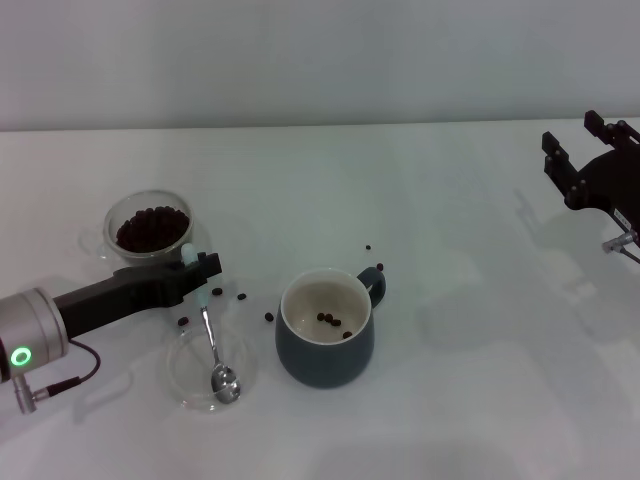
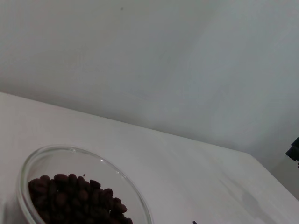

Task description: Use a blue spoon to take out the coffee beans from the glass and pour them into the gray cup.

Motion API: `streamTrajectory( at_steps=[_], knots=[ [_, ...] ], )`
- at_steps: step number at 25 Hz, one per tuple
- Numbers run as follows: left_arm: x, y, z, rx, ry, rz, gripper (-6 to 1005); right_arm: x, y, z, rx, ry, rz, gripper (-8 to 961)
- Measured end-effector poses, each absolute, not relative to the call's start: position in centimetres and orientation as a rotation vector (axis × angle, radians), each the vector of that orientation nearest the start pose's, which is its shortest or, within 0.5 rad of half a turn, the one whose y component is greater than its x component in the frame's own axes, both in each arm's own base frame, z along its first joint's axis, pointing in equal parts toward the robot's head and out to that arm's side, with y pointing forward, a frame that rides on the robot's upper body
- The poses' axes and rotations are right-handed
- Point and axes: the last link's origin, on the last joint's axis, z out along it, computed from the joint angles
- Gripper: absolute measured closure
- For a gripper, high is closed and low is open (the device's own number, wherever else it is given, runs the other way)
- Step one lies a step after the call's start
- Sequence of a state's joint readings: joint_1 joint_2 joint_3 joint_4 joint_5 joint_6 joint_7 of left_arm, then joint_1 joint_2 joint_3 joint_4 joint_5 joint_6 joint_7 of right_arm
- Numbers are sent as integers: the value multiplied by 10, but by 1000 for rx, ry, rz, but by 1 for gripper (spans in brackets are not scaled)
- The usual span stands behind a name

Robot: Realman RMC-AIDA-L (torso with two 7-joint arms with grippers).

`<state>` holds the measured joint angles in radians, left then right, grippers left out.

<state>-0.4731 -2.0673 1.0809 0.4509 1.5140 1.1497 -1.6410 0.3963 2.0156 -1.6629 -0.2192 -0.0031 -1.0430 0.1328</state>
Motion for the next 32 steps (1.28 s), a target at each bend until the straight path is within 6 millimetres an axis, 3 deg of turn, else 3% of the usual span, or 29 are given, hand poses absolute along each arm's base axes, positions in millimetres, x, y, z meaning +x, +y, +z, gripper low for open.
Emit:
streamTrajectory(
  at_steps=[21,27,32],
  knots=[
    [-294,334,-47,-2314,-1327,-785,668,342,341,7,-1786,339,494,393],
    [-294,335,-46,-2312,-1326,-787,541,343,341,7,-1786,341,492,393],
    [-292,336,-45,-2311,-1316,-797,541,343,340,7,-1783,343,492,393]
  ],
)
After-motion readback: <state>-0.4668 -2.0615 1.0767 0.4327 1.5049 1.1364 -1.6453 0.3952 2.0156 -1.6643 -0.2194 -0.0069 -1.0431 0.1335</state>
